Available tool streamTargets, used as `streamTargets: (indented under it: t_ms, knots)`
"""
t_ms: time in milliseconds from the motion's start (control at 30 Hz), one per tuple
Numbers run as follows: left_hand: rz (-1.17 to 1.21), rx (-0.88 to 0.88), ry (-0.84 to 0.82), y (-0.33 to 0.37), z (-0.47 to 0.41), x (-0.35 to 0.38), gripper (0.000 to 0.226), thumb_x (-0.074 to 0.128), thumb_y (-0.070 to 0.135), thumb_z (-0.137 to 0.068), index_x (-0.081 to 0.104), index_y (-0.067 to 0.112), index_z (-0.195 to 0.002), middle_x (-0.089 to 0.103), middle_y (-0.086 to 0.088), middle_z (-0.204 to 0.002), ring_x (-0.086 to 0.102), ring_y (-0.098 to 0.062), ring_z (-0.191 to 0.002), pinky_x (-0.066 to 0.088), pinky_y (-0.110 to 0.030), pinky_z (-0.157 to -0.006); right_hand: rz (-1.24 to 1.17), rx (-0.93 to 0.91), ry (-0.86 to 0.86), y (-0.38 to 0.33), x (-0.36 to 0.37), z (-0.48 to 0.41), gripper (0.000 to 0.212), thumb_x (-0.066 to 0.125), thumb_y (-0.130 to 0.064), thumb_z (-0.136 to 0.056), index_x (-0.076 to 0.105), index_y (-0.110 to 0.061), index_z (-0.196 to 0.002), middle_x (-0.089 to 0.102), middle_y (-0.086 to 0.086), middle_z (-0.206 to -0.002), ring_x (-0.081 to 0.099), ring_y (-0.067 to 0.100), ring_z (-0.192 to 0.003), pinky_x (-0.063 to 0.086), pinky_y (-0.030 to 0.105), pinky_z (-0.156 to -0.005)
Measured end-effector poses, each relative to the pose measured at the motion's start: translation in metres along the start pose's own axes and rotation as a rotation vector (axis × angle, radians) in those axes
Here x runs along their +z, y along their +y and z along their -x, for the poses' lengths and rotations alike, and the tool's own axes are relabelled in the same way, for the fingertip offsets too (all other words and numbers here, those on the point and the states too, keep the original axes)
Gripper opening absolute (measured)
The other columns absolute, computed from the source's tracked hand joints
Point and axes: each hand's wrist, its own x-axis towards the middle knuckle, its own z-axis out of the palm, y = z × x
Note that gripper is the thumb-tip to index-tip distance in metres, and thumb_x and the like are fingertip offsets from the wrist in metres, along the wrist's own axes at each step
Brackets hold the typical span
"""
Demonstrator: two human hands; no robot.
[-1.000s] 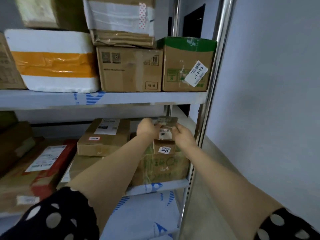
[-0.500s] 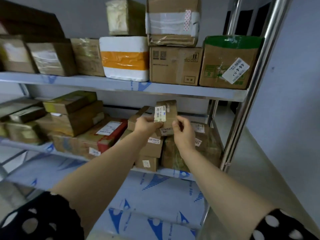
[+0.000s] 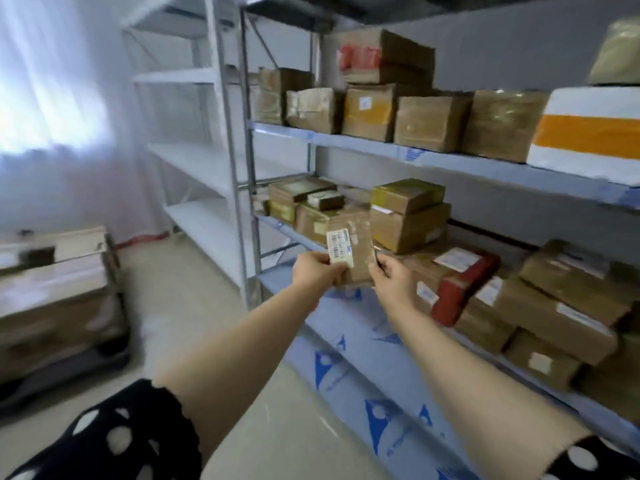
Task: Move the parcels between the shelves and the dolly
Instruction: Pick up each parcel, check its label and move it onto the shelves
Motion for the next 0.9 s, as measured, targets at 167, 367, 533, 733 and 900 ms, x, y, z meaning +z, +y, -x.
streamTargets:
  t_ms: [167, 367, 533, 733, 900]
  knots:
    - [-0.026, -0.168, 0.267, -0.078, -0.012, -0.184, 0.035, 0.074, 0.014, -0.078, 0.053, 0.014, -0.050, 0.049, 0.004, -0.044, 0.046, -0.018, -0.053, 0.044, -0.029, -0.064, -0.132, -0.018, -0.281, -0.051, 0.186, 0.047, 0.028, 0.056, -0.022, -0.095, 0.068, -0.007, -0.116, 0.070, 0.006, -0.110, 0.063, 0.018, -0.103, 0.051, 0.034, -0.090]
    - [0.011, -0.311, 0.544, -0.148, 0.009, -0.351, 0.009, 0.076, 0.020, -0.080, 0.069, 0.016, -0.075, 0.071, -0.004, -0.081, 0.068, -0.019, -0.079, 0.057, -0.033, -0.079, -0.264, 0.017, -0.579, -0.101, 0.353, 0.106, 0.035, 0.057, -0.010, -0.093, 0.059, -0.006, -0.128, 0.064, 0.004, -0.121, 0.057, 0.011, -0.108, 0.044, 0.021, -0.092]
    - [0.117, -0.401, 0.718, -0.197, 0.009, -0.441, 0.011, 0.071, 0.020, -0.085, 0.067, 0.017, -0.076, 0.071, -0.007, -0.089, 0.068, -0.024, -0.086, 0.059, -0.038, -0.074, -0.334, 0.105, -0.756, -0.120, 0.458, 0.132, 0.033, 0.065, -0.012, -0.088, 0.065, -0.008, -0.120, 0.070, 0.004, -0.112, 0.064, 0.019, -0.106, 0.049, 0.038, -0.100]
    - [0.144, -0.490, 0.840, -0.253, -0.024, -0.529, 0.012, 0.072, 0.021, -0.085, 0.071, 0.011, -0.079, 0.072, -0.008, -0.088, 0.069, -0.024, -0.082, 0.058, -0.040, -0.082, -0.409, 0.212, -0.907, -0.135, 0.568, 0.138, 0.034, 0.063, -0.001, -0.088, 0.061, 0.003, -0.122, 0.067, 0.011, -0.108, 0.062, 0.017, -0.093, 0.052, 0.025, -0.084]
    - [0.146, -0.546, 0.908, -0.288, -0.082, -0.612, 0.016, 0.071, 0.020, -0.085, 0.071, 0.005, -0.089, 0.071, -0.007, -0.087, 0.069, -0.021, -0.080, 0.058, -0.040, -0.082, -0.390, 0.228, -0.993, -0.161, 0.676, 0.111, 0.033, 0.064, -0.002, -0.088, 0.062, 0.001, -0.121, 0.066, 0.006, -0.107, 0.062, 0.015, -0.092, 0.052, 0.023, -0.083]
